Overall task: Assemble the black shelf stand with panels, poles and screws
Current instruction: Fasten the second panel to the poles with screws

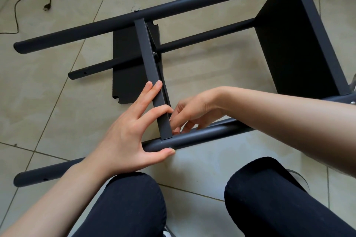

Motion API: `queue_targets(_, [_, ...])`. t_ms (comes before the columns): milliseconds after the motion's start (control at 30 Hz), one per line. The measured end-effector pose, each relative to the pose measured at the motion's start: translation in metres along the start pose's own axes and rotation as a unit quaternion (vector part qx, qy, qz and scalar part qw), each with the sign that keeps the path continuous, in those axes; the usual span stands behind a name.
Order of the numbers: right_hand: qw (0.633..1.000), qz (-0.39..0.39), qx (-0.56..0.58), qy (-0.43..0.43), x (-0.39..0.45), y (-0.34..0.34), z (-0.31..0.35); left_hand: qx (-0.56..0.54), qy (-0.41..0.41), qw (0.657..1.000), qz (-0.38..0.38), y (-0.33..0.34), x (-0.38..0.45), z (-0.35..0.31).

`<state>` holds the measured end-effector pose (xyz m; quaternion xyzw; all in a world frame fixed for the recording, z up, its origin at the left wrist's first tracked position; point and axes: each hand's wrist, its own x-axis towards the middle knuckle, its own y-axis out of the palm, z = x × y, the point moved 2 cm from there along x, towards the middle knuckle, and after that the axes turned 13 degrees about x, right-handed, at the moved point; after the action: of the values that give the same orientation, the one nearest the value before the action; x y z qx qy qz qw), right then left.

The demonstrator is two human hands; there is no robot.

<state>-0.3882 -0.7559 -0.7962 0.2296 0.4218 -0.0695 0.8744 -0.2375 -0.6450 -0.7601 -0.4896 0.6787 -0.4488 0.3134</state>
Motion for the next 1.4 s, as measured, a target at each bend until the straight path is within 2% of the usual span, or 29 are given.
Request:
queue_targets(400, [1.0, -0.006, 0.0, -0.021, -0.001, 0.001, -0.001, 0.006, -0.002, 1.0, -0.002, 0.0, 0.0, 0.0])
queue_targets(600, [0.999, -0.023, -0.026, -0.003, 0.001, 0.004, 0.001, 0.005, -0.002, 1.0, -0.001, -0.001, 0.0, -0.001])
queue_targets(833, [1.0, 0.012, 0.009, -0.016, -0.005, -0.001, 0.0, 0.005, -0.003, 1.0, 0.0, -0.001, 0.0, -0.001])
queue_targets(1033, [1.0, -0.021, 0.007, -0.015, -0.002, -0.001, -0.003, 0.003, -0.006, 1.0, 0.001, -0.001, 0.001, -0.002])
queue_targets(1200, [0.999, 0.007, 0.027, -0.029, -0.002, -0.001, -0.003, -0.001, -0.004, 1.0, -0.001, -0.001, 0.001, -0.002])
queue_targets(1400, [0.999, 0.002, 0.036, -0.035, 0.001, 0.002, -0.005, -0.002, -0.005, 1.0, -0.003, -0.001, 0.0, -0.002])
